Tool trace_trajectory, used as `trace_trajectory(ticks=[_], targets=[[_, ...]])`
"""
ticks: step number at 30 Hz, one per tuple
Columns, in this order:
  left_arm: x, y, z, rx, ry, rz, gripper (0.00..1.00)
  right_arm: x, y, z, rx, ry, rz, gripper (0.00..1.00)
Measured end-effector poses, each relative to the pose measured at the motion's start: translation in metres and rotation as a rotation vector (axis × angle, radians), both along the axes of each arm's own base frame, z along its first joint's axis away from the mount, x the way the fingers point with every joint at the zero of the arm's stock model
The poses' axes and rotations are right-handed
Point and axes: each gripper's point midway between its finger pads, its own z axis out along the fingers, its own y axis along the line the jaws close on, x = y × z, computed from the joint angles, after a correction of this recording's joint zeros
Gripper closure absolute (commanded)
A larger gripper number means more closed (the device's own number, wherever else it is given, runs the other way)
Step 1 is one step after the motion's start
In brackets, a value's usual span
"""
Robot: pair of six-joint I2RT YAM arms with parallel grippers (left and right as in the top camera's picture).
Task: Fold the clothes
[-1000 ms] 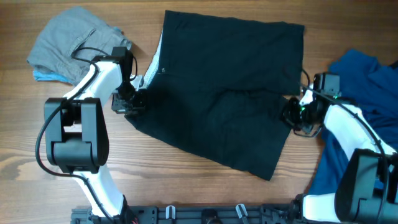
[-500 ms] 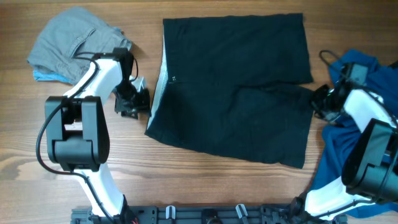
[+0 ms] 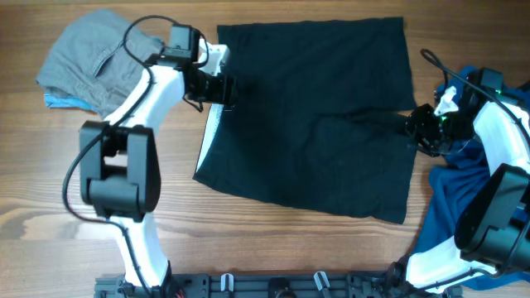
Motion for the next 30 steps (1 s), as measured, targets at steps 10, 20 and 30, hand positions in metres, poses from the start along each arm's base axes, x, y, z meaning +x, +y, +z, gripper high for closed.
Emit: trace_trajectory(ticks=[10, 20, 30], targets=[[0.003, 0.003, -0.025, 0.004, 0.023, -0.004, 0.57, 0.007, 0.019, 0.001, -0.002, -0.038, 0.089, 0.48], [0.002, 0.000, -0.030, -0.020, 0.029, -0.021, 0.96, -0.023, 0.056, -0.026, 0.005, 0.079, 0.122, 0.64], [-0.002, 0.006, -0.029, -0.046, 0.069, 0.014, 0.12, -0.053, 0.063, -0.065, -0.031, 0.153, 0.084, 0.66]])
